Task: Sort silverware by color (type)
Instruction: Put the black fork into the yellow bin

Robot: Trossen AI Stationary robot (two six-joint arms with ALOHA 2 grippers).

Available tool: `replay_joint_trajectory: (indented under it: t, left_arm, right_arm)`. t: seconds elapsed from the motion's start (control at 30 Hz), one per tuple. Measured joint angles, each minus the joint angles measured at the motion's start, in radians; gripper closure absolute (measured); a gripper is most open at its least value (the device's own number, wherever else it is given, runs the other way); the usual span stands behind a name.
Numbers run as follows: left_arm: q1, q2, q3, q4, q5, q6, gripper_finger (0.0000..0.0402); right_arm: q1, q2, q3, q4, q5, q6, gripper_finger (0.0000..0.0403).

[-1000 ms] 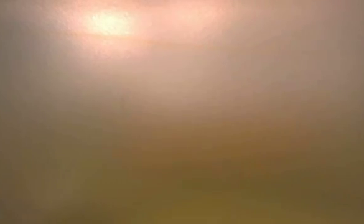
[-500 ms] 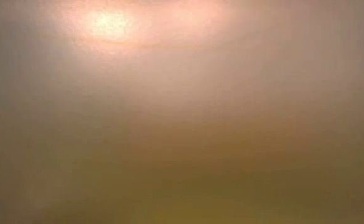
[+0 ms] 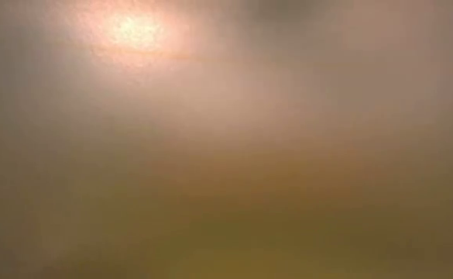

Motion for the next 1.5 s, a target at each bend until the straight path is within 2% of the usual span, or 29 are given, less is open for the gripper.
replay_joint_trajectory:
  t: [0.07,0.13,0.53,0.7,0.87,1.2,1.33,1.5]
  left_arm:
    - [0.000,0.000,0.000,0.000,0.000,0.000,0.0327]
    - [0.000,0.000,0.000,0.000,0.000,0.000,0.0327]
    - [0.000,0.000,0.000,0.000,0.000,0.000,0.0327]
    - [0.000,0.000,0.000,0.000,0.000,0.000,0.0327]
    - [0.000,0.000,0.000,0.000,0.000,0.000,0.0327]
    - [0.000,0.000,0.000,0.000,0.000,0.000,0.0327]
    - [0.000,0.000,0.000,0.000,0.000,0.000,0.0327]
    - [0.000,0.000,0.000,0.000,0.000,0.000,0.0327]
  right_arm:
    - [-0.021,0.005,-0.001,-0.007,-0.020,0.102,0.0383]
    - [-0.032,0.007,-0.001,-0.005,-0.048,0.137,0.0378]
    - [-0.030,0.034,-0.001,-0.001,-0.116,0.144,0.0362]
    - [-0.027,0.019,-0.001,-0.020,-0.158,0.188,0.0338]
    - [-0.026,-0.028,0.007,-0.145,-0.262,0.367,0.0307]
    - [0.116,-0.064,-0.008,-0.645,-0.203,0.776,0.0298]
    - [0.182,-0.064,-0.055,-0.664,-0.203,0.901,0.0298]
    - [0.241,-0.064,-0.169,-0.588,-0.230,0.991,0.0298]
